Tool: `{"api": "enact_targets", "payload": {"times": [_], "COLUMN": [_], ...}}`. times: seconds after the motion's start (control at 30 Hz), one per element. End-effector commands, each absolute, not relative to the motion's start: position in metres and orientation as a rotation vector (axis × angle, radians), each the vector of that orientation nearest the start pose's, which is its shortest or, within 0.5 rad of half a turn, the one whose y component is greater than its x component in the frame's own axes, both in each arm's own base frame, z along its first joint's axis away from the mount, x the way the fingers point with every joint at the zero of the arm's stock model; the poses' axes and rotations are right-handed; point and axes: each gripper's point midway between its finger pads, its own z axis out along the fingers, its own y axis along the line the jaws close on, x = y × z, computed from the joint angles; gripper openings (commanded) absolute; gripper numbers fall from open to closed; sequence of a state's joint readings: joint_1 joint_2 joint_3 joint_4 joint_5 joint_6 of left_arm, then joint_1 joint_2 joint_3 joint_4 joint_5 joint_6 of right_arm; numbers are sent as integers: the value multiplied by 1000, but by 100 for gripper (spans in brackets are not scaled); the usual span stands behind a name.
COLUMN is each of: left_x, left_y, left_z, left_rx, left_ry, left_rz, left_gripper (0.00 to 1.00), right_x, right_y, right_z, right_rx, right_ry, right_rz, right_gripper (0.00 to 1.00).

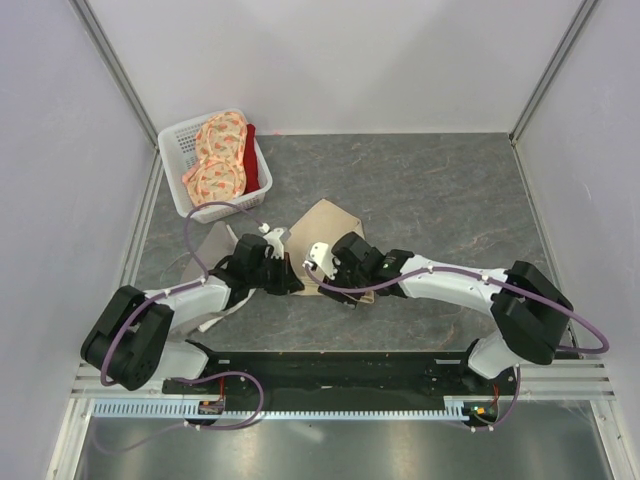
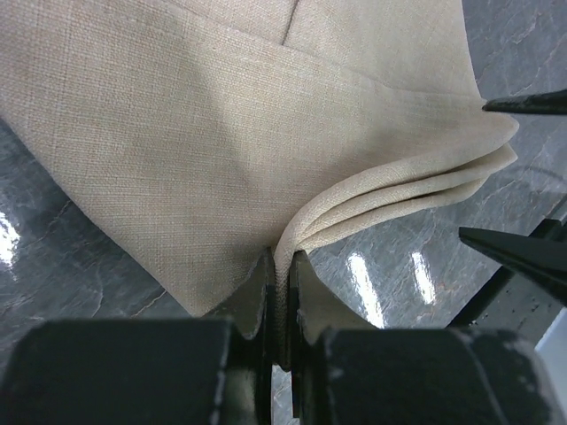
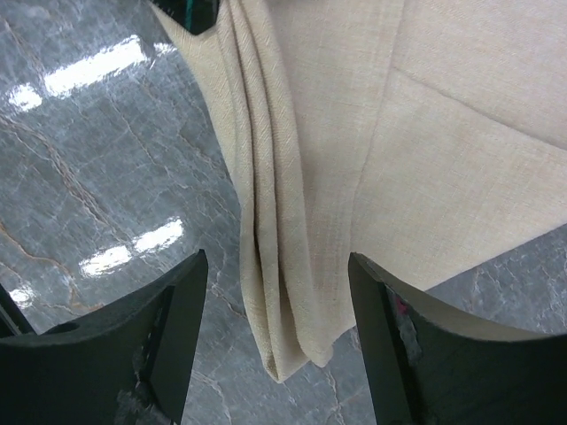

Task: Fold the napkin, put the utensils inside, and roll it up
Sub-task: Roll the napkin with the utensil

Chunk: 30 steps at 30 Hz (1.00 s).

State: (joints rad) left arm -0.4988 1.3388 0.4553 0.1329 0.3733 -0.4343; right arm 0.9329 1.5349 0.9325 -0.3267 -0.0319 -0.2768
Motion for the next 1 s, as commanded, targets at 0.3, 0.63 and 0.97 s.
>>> {"api": "enact_targets", "payload": {"times": [0.3,0.63,0.97], "left_x": [233,235,234], "left_y": [-214,-208,-204], "left_z": [46,45,40], "left_rx": [206,191,175], "left_ry": [2394,2428,2482], "left_rz": [-946,-904,-865], "left_gripper": [2,2,2], "right_x": [217,167,148], "right_y": [266,275,296], "right_z": [22,19,39], "right_rx": [-1575,-1749,-1685], "right_ry": [2169,2376,2524], "right_rz": [116,388,995], "right_gripper": [37,6,0]}}
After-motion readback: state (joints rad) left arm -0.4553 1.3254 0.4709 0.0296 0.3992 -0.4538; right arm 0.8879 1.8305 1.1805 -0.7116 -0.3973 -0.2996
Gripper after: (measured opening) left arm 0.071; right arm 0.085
